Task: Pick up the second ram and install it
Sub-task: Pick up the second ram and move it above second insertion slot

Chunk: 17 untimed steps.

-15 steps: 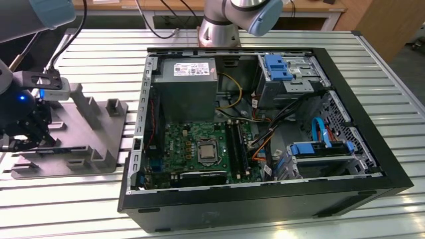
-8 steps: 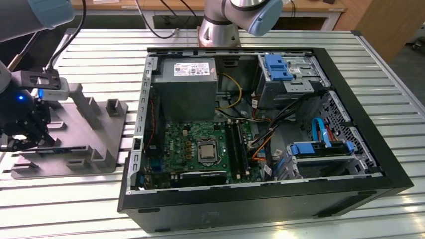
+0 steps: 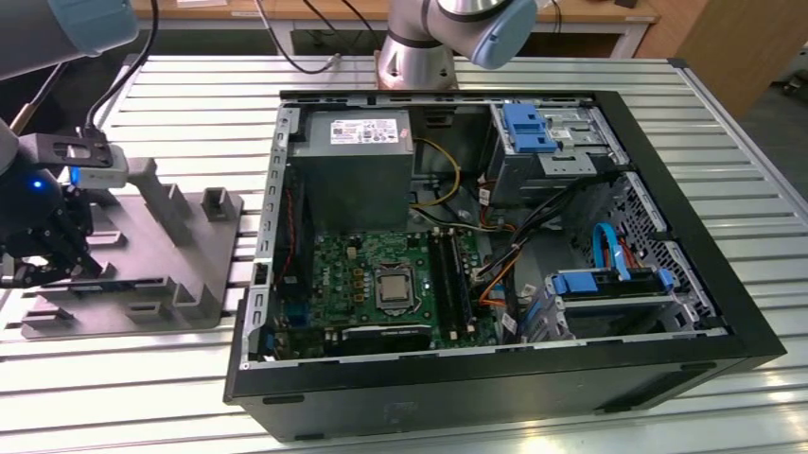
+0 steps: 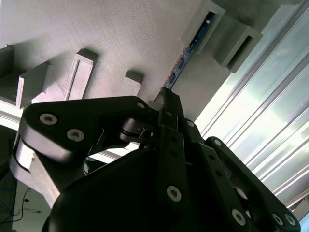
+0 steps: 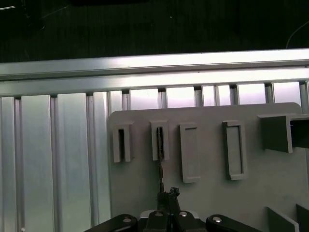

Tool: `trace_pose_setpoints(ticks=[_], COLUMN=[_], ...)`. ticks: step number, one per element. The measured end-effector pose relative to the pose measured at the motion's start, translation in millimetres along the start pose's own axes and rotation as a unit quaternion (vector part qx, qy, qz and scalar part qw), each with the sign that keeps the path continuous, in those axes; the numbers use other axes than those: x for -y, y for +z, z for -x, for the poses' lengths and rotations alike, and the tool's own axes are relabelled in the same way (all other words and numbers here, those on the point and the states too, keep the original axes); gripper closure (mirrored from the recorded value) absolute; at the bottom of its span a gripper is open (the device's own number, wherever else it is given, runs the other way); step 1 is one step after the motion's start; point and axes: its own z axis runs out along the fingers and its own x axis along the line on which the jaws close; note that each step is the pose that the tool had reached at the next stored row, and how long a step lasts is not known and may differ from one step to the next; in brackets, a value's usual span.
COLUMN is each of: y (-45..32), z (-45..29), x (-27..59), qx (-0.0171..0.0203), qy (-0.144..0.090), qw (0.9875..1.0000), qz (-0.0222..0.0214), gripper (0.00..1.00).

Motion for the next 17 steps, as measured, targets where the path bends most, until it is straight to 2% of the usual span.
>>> trace_pose_setpoints(ticks=[13,14,16,17], y=[1.7,1.7,1.7,1.7], z=[0.0,0.0,0.0,0.0], x=[0.0,0.0,0.0,0.0], qx=[0.0,0.0,0.0001,0.0001], qy=[0.0,0.0,0.0,0.0], qw=[1.0,1.0,1.0,1.0], qz=[-0.0002,-0.0002,-0.0002,-0.0002], gripper=[0.89,0.84,0.84,0.76])
